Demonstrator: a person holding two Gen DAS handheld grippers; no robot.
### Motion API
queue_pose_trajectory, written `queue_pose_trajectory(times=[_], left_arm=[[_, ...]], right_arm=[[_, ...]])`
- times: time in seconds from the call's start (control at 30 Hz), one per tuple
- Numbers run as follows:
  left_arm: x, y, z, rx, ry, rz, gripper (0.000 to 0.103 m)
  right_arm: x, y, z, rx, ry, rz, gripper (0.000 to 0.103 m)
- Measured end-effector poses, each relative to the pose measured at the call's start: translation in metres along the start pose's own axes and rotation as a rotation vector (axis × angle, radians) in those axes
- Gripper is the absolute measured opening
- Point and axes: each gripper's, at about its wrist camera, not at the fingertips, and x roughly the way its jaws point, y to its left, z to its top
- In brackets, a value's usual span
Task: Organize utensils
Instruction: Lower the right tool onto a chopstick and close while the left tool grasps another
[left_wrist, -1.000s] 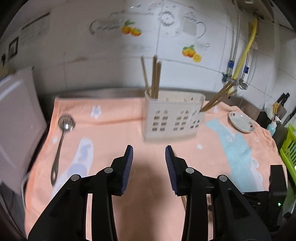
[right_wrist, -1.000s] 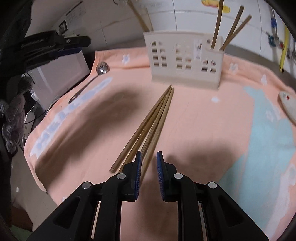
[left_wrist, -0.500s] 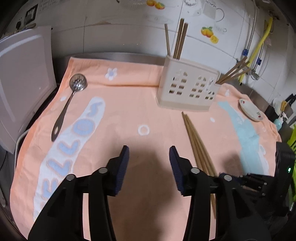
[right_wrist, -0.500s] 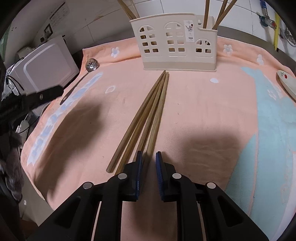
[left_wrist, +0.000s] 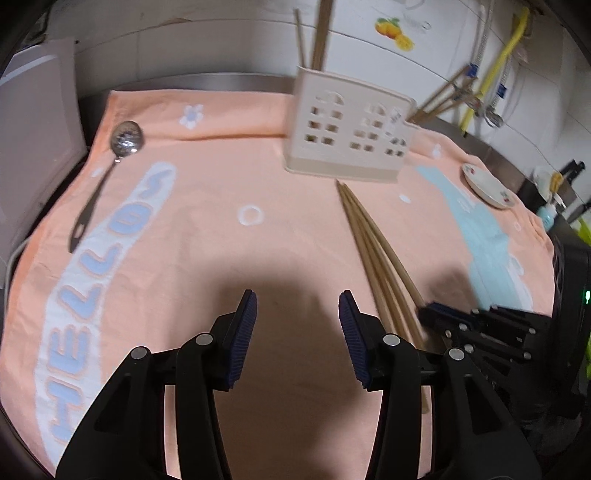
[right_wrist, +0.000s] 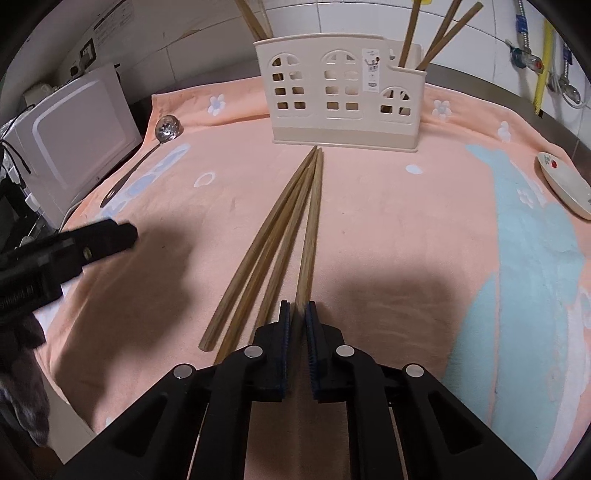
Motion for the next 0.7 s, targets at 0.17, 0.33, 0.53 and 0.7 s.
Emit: queue_pose_trajectory(times=[0.17, 0.33, 0.53, 0.7], left_arm=[[0.011, -0.016, -0.006, 0.008, 0.036, -0.043, 0.046], [0.020, -0.033, -0.009, 0.025, 0.062, -0.071, 0.045], [0.033, -0.047, -0.009, 0.037, 0.097, -0.062, 0.032], [0.045, -0.054, -0.010, 0.039, 0.124, -0.052, 0.021]], right_arm=[[-0.009, -0.012, 0.000, 0.013, -0.017, -0.001, 0.007], [-0.019, -0.018, 0.001, 0.011, -0.042, -0.004, 0.007], [-0.030, -0.023, 0.001, 0.012, -0.068, 0.006, 0.006], [-0.035, -0.026, 0.000, 0.011, -0.079, 0.012, 0.006]])
